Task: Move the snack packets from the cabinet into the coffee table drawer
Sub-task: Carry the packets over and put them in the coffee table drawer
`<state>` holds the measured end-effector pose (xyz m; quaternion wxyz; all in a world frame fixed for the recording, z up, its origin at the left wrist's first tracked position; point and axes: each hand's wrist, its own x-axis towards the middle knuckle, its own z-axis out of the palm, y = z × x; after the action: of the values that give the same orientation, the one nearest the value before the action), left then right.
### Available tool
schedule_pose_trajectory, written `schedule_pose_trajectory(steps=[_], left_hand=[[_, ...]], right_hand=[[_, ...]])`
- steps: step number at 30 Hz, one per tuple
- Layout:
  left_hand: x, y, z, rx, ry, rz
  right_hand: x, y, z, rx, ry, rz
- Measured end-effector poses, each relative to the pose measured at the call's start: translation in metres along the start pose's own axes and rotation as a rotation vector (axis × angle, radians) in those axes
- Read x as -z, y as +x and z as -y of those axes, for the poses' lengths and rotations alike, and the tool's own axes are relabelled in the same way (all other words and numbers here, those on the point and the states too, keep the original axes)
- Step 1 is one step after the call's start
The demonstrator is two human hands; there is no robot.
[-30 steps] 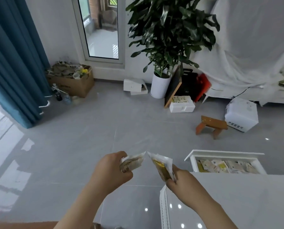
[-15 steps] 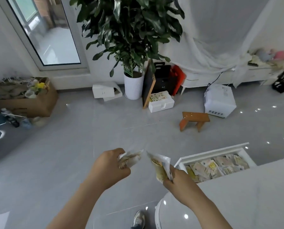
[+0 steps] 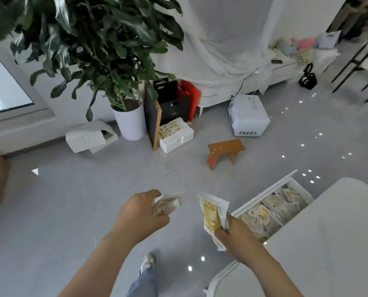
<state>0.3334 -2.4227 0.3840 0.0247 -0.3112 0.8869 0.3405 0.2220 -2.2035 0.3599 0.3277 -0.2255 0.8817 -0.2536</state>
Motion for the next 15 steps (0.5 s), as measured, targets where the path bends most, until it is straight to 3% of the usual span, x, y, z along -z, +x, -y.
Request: schedule_pose_trajectory(steps=[8, 15], left_hand=[[0.021, 0.135, -0.023, -0.202, 0.124, 0.221], [-0.01, 0.217, -0.074, -0.407, 0.202, 0.385]], right_hand=[[0.009, 0.061, 0.028, -0.209, 0.193, -0.168], [0.03, 0.097, 0.006, -0.406, 0.348, -0.274]])
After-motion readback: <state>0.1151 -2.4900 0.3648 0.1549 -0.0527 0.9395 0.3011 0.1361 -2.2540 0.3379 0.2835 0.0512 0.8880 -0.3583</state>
